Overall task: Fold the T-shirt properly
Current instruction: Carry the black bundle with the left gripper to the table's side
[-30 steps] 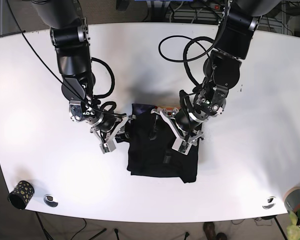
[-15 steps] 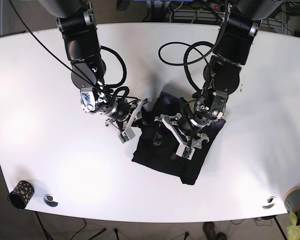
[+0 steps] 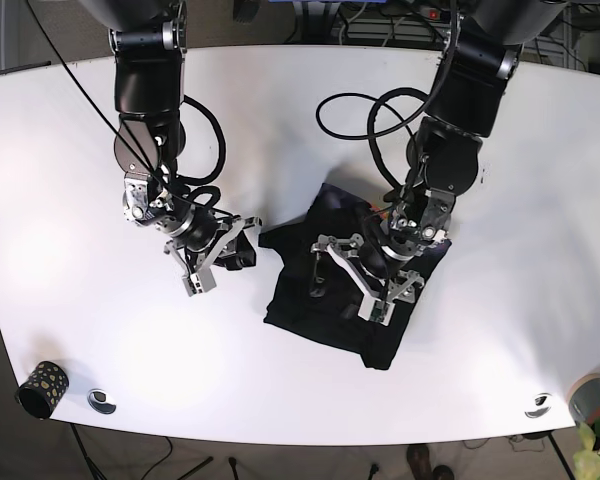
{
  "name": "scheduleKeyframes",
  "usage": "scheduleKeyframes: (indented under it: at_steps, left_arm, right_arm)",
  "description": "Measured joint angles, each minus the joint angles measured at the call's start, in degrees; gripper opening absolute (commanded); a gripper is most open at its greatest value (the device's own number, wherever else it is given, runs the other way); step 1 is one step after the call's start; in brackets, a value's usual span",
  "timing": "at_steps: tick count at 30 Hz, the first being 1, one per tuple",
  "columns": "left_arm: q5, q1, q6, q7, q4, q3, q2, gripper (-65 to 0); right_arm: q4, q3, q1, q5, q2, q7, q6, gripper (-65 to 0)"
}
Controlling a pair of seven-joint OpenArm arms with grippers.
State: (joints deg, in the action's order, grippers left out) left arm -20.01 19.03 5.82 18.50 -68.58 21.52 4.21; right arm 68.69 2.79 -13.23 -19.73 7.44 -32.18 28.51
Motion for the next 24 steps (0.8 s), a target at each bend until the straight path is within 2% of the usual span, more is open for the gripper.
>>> scheduleKeyframes:
  at_steps: [5,6,9,10,14,17,20,24]
  left_arm:
    - [6.47,1.55,-0.52,-3.13,6.10,2.03,0.20,-12.2]
    - [7.58,1.49,-0.24,-5.68,7.82,2.10,-0.11,-12.2]
    - [9.70,1.62,0.20,-8.44,14.73,2.56,-0.87,-12.2]
    - [10.05,1.62,0.28,-12.48,16.33,2.54,-1.01,-12.2]
    - [12.35,2.86,2.01,-13.42,19.15,2.03,-1.49,-12.2]
    - [12.44,2.29,2.16,-14.91,19.41,1.90,-0.55,-12.2]
    - [11.52,1.75,4.24,-16.76,19.26,1.88,2.54,-12.2]
    - [10.21,-0.02,5.16,-17.33,18.86,-3.17,7.41,-12.2]
  right_arm:
    - [0.00,1.03,1.20,0.00,0.02,-0.02,0.02,-51.8]
    - [-0.04,1.03,1.36,0.04,0.02,-0.46,0.00,-51.8]
    - [-0.04,1.01,1.38,0.02,0.02,-0.50,0.02,-51.8]
    - [-0.04,0.98,1.36,0.04,0.02,-0.50,0.02,-51.8]
    - [0.02,0.96,1.44,0.02,-0.02,-0.20,0.02,-51.8]
    - [0.02,0.98,1.66,0.00,0.02,-0.20,0.04,-51.8]
    - [0.00,0.98,1.64,0.02,0.04,-0.20,0.02,-51.8]
    - [0.04,0.96,1.51,0.00,-0.11,-0.13,0.02,-51.8]
